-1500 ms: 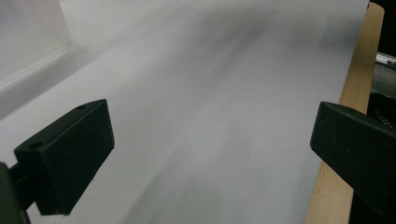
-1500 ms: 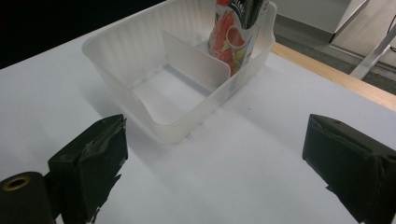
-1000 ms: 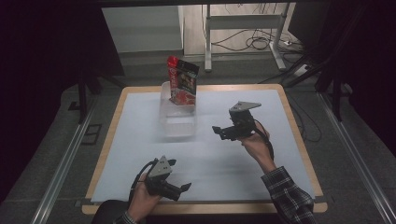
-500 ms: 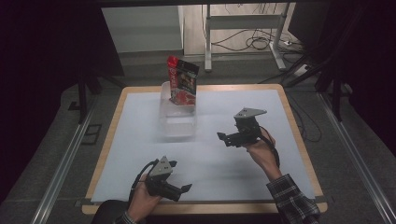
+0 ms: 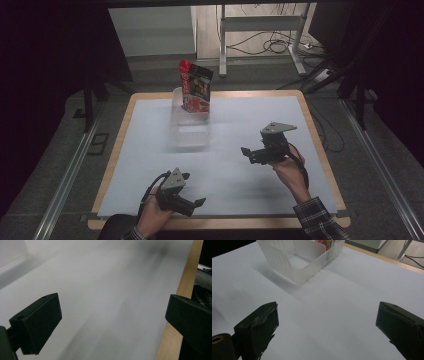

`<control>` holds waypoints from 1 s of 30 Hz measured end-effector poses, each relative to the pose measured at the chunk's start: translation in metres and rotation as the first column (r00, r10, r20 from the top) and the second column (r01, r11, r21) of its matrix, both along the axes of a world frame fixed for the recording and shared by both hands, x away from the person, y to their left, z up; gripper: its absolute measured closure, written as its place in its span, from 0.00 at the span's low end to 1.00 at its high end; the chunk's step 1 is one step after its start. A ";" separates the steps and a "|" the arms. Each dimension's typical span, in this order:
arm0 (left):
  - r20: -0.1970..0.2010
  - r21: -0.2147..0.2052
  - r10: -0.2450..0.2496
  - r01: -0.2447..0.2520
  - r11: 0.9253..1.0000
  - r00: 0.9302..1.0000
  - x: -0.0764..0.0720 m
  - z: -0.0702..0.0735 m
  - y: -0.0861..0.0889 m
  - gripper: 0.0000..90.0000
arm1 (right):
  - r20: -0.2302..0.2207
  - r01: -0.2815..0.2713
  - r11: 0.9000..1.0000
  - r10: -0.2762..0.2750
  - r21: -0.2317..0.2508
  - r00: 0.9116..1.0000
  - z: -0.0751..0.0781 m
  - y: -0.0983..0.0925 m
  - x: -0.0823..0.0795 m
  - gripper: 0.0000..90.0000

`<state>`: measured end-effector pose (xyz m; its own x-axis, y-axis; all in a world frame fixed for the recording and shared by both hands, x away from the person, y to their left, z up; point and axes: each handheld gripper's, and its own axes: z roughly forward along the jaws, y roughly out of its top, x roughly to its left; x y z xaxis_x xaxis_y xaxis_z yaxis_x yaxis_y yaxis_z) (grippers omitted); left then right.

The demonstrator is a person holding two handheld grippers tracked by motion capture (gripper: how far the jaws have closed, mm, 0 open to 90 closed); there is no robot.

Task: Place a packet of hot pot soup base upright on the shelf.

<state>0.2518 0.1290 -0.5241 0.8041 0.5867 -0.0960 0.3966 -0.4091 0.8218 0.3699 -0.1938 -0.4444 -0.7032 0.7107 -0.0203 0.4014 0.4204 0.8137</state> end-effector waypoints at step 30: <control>0.016 0.044 0.004 -0.005 0.999 1.000 -0.001 0.001 0.000 0.02 | 0.038 0.121 0.992 -0.120 -0.019 0.992 0.003 -0.056 -0.050 0.05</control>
<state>0.2507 0.1289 -0.5230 0.8026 0.5937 -0.0573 0.3854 -0.4429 0.8095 0.3200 -0.2495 -0.4413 -0.6110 0.7893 -0.0606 0.4199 0.3881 0.8204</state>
